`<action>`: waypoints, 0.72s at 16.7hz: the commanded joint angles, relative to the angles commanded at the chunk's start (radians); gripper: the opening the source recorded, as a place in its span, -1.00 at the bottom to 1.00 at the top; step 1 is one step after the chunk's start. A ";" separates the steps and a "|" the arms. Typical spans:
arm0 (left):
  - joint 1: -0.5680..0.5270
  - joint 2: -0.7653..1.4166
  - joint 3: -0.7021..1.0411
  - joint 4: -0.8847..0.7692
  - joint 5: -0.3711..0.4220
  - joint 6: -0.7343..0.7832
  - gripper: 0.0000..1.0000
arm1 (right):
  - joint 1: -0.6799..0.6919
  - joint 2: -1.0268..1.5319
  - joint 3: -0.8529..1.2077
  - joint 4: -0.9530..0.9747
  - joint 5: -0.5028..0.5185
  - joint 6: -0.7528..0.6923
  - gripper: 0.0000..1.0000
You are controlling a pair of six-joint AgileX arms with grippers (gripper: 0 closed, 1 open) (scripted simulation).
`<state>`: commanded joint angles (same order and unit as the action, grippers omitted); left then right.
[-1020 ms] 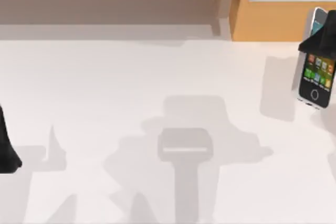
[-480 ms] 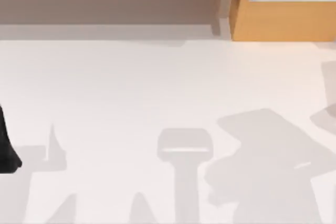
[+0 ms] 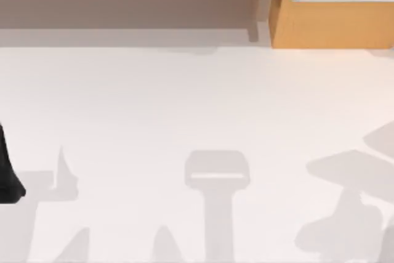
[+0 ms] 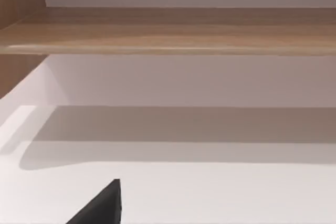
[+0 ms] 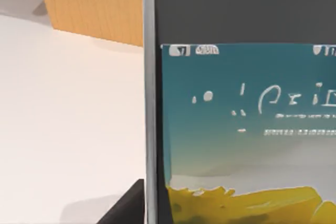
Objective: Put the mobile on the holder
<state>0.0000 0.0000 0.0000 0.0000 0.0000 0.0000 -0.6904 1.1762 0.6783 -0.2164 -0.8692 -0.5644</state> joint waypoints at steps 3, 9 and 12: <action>0.000 0.000 0.000 0.000 0.000 0.000 1.00 | -0.021 -0.002 -0.011 0.008 -0.009 -0.029 -1.00; 0.000 0.000 0.000 0.000 0.000 0.000 1.00 | -0.010 0.002 -0.009 0.017 -0.002 -0.023 -1.00; 0.000 0.000 0.000 0.000 0.000 0.000 1.00 | 0.027 0.008 -0.019 0.074 0.036 0.003 -1.00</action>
<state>0.0000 0.0000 0.0000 0.0000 0.0000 0.0000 -0.6636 1.1841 0.6596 -0.1419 -0.8335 -0.5613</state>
